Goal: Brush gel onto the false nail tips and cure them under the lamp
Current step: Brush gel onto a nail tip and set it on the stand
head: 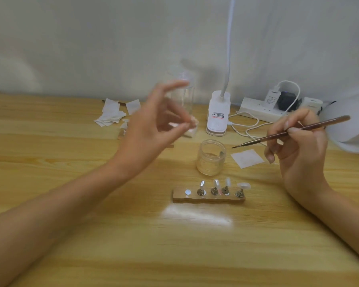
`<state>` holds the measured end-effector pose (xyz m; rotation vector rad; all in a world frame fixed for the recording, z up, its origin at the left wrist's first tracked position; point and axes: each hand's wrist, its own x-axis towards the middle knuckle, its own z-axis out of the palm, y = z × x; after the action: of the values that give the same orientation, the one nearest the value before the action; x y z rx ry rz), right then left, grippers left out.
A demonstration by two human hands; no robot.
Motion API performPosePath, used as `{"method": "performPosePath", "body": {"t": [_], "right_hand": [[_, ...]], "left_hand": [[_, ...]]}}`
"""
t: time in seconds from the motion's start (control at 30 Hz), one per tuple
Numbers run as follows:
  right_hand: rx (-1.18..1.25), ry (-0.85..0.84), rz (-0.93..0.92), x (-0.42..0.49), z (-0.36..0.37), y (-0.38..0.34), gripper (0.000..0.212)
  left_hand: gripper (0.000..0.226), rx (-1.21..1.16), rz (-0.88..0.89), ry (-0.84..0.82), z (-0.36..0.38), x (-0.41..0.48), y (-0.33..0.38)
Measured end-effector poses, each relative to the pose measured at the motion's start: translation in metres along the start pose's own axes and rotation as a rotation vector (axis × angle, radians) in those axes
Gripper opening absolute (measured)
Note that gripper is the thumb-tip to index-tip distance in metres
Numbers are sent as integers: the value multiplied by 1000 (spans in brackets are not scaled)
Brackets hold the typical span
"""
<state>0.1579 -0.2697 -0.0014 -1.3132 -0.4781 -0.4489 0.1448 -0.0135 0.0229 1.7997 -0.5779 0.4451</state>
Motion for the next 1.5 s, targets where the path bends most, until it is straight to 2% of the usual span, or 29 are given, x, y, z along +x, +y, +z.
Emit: {"method": "performPosePath", "body": {"t": [0.07,0.17,0.33,0.53,0.87,1.03,1.4,1.5], "right_hand": [[50,48,29,-1,1,2,17],[66,69,58,0,2,5,16],[83,88,78,1,1,7,16],[84,81,96,1,2,8,16],[69,61,107,1,2,8,15],[76,59,107,1,2,8,16],[93,58,121,4,-2,12,16],[82,47,109,4,-1,12,20]], "left_hand": [[71,-90,42,7,-13,9,15],[76,-175,48,-101,-21,3,27],[81,-131,-131,-216,-7,-41,14],[86,-99,-296,-259,-1,-60,-5],[95,-55,-326,-274,0,-60,-9],[107,137,-270,-352,3,-60,-6],[100,148,-257,-400,8,-60,-1],[94,104,-247,-366,15,-61,-2]]}}
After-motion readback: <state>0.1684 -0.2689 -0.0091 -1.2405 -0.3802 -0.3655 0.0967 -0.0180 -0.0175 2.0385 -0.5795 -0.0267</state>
